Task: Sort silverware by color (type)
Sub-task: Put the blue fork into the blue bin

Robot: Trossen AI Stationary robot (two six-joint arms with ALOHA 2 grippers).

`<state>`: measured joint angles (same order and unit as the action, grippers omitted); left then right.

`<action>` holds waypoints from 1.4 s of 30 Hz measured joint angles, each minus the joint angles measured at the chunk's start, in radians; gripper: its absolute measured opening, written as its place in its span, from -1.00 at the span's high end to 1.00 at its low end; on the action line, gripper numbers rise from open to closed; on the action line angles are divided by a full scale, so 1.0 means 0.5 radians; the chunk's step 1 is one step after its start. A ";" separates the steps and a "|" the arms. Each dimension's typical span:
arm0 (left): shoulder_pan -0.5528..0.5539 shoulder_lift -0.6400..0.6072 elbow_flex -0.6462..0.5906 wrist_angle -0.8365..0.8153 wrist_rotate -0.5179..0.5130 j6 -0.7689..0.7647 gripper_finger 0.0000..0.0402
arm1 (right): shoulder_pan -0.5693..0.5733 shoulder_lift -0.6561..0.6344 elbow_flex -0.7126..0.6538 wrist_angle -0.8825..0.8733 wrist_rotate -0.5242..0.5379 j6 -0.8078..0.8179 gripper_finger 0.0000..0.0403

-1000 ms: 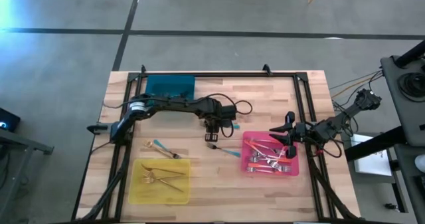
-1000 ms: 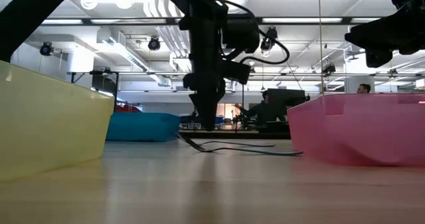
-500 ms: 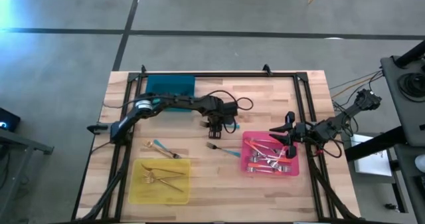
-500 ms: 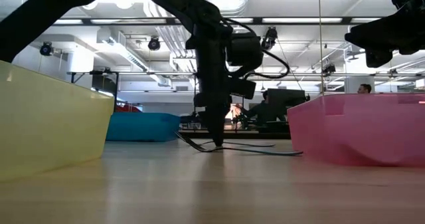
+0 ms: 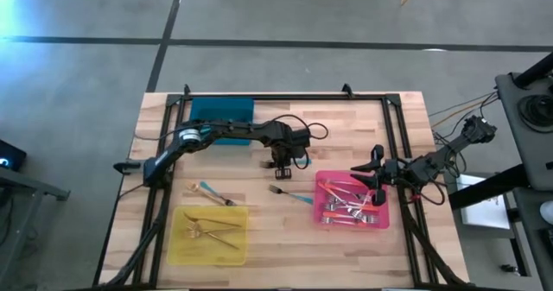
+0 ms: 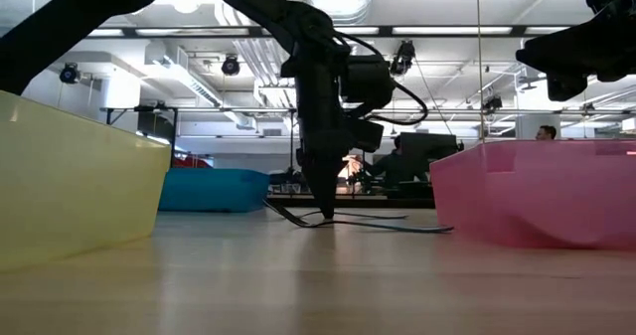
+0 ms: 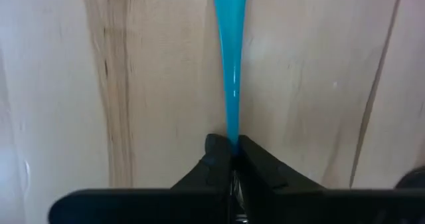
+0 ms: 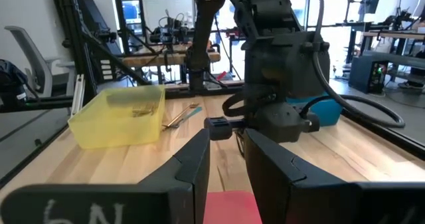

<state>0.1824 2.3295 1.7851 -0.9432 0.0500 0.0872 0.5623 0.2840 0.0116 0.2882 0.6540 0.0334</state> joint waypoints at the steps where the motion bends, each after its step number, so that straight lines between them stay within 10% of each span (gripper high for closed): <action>1: 0.000 -0.008 0.048 -0.049 -0.012 0.002 0.99 | 0.000 0.001 0.000 0.000 0.000 0.000 0.57; 18: 0.185 -0.015 1.141 -1.193 -0.830 0.219 1.00 | 0.000 0.000 0.000 0.000 0.000 0.000 0.57; 30: 0.912 -0.344 0.755 -1.234 -0.706 -0.010 1.00 | 0.000 0.000 0.000 -0.001 0.000 0.000 0.57; 42: 1.023 -0.659 -0.094 -0.825 -0.479 0.266 1.00 | 0.000 0.000 0.000 -0.001 0.000 0.000 0.57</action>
<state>0.6937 1.9999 1.7382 -1.3555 -0.1893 0.2203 0.5625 0.2840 0.0116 0.2879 0.6540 0.0334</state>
